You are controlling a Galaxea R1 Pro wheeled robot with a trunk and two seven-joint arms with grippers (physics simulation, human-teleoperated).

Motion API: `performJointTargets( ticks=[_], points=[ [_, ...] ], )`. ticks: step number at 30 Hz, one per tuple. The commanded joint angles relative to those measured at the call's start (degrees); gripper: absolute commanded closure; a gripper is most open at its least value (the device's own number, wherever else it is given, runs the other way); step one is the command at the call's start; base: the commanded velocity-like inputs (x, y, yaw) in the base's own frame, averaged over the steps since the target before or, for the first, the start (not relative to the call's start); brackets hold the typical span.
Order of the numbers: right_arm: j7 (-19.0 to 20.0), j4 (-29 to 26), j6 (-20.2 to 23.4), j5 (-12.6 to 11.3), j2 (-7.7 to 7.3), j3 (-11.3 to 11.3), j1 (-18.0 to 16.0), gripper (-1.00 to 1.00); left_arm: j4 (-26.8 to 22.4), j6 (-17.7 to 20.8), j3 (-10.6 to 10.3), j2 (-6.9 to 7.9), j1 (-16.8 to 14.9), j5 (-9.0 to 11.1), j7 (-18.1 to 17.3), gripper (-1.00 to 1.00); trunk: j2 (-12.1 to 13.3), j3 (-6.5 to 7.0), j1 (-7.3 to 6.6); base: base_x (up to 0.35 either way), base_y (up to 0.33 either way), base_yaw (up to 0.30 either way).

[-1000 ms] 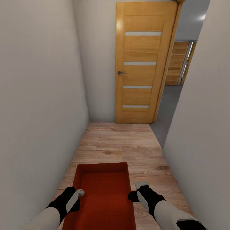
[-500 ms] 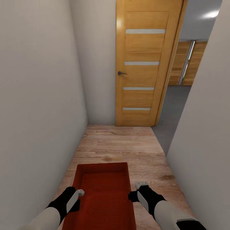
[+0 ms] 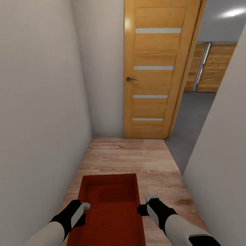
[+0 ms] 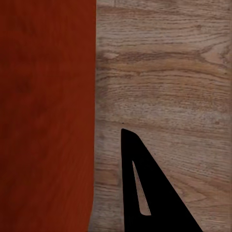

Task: Move the two storage containers from the living room to the garage. In the garage, place one container on the floor and stack the other container on top of it (either order is fine).

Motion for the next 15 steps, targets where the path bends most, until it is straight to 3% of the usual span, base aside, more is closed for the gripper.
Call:
performJointTargets(
  ticks=[1,15],
  points=[
    [-0.35,-0.03,0.48,1.71,-2.17,0.57,0.04,1.00,-0.33,-0.50,0.57,0.05,-0.07,3.09,-0.22,1.00,-0.02,-0.06,0.03,0.342,0.000,0.000],
    [-0.35,-0.03,0.50,1.64,-2.22,0.54,0.04,1.00,-0.32,-0.51,0.57,0.05,-0.07,3.09,-0.22,1.00,-0.02,-0.06,0.03,0.342,0.000,0.000]
  ],
)
